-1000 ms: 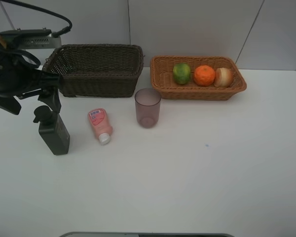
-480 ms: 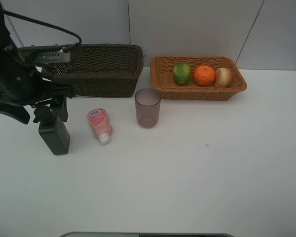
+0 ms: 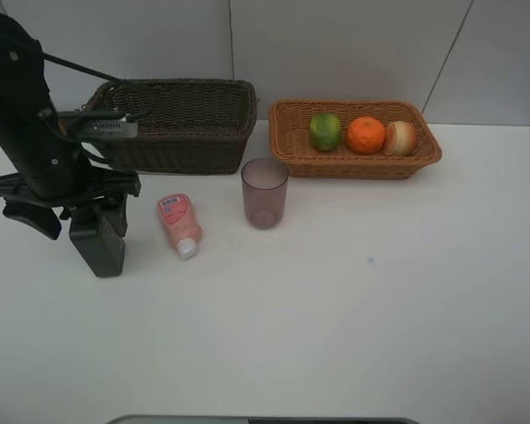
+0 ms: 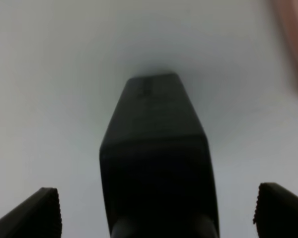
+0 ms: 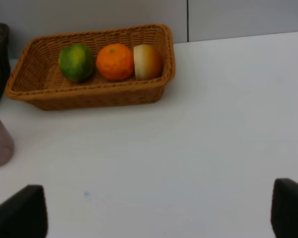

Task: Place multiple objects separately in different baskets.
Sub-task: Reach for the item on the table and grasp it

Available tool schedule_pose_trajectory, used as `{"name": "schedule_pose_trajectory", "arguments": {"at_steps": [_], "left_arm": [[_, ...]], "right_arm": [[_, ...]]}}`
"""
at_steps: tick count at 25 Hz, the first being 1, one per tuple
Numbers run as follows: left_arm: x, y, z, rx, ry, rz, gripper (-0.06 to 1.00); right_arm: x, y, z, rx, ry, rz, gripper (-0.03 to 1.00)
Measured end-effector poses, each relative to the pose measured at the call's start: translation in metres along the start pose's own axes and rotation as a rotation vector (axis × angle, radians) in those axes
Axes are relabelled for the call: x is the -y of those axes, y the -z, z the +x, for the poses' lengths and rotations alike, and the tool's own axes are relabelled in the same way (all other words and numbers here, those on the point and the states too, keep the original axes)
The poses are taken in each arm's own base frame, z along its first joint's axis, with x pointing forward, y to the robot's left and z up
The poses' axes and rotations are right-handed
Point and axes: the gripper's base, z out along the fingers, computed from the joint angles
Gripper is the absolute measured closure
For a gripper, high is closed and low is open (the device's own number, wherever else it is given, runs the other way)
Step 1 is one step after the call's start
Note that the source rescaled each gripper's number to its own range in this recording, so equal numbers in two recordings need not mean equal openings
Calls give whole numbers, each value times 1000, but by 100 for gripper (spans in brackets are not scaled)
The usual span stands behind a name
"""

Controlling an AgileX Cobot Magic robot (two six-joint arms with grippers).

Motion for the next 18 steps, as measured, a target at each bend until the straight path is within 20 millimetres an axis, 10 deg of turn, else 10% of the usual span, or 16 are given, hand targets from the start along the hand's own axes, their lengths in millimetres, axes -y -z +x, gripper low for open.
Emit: {"name": "schedule_pose_trajectory", "arguments": {"at_steps": [12, 18], "left_arm": [[3, -6, -8, 71, 5, 28, -1], [3, -14, -9, 52, -1, 15, 48]], "right_arm": [[0, 0, 0, 0, 0, 0, -3], [0, 0, 0, 0, 0, 0, -3]]}}
